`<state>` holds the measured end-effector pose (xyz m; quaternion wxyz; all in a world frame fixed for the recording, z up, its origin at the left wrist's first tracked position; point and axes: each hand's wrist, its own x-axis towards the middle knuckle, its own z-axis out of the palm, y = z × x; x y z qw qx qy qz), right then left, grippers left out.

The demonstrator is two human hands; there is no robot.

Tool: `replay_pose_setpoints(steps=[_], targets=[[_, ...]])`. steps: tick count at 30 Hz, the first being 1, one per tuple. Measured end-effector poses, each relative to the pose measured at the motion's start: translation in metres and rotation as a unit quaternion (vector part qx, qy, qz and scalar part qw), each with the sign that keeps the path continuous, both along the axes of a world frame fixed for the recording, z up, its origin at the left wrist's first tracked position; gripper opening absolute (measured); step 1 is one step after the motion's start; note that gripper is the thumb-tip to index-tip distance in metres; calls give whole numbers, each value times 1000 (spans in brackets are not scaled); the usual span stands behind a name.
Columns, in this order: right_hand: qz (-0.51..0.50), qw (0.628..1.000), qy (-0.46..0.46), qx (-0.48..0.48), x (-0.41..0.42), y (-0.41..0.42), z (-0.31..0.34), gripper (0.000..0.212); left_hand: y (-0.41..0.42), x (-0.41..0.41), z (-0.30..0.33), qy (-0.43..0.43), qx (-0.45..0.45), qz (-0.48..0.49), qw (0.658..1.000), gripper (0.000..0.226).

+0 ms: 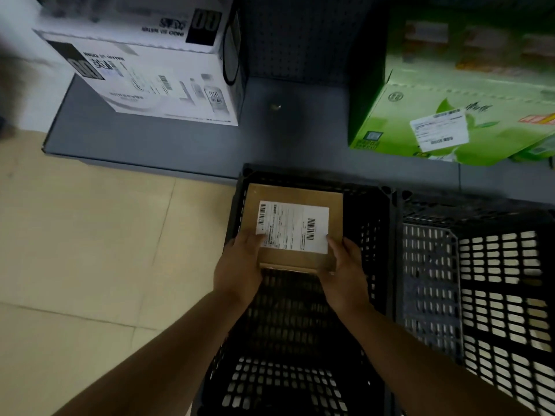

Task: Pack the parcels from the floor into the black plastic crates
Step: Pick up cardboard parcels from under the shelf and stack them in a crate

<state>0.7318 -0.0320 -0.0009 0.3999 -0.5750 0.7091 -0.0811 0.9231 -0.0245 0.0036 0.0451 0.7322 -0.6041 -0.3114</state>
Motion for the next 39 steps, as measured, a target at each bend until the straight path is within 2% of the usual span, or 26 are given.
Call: replay_pose_setpoints(steps=[6, 10, 17, 22, 25, 28, 32, 39], targets=[[-12, 1000, -5, -29, 4, -1, -27, 67, -1, 0, -12, -71, -18, -65, 995, 62], [8, 999, 3, -51, 2, 2, -36, 69, 4, 0, -18, -111, 5, -99, 989, 69], [39, 996, 3, -75, -6, 1, -43, 68, 1, 18, -35, -183, -94, -210, 956, 92], [44, 997, 5, -65, -6, 0, -45, 67, -4, 25, -38, -201, -65, -235, 949, 92], [42, 999, 8, -30, -7, -3, -41, 65, -4, 21, -33, -204, -26, -242, 948, 84], [69, 997, 35, 3, -10, -8, -29, 66, -8, 18, -19, -219, 19, -246, 944, 81], [96, 993, 51, 37, -18, -10, -5, 82, -11, 14, 8, -206, 36, -250, 945, 82], [90, 989, 84, 78, -51, -2, 79, 77, -7, -4, 98, -201, 17, -273, 941, 75]])
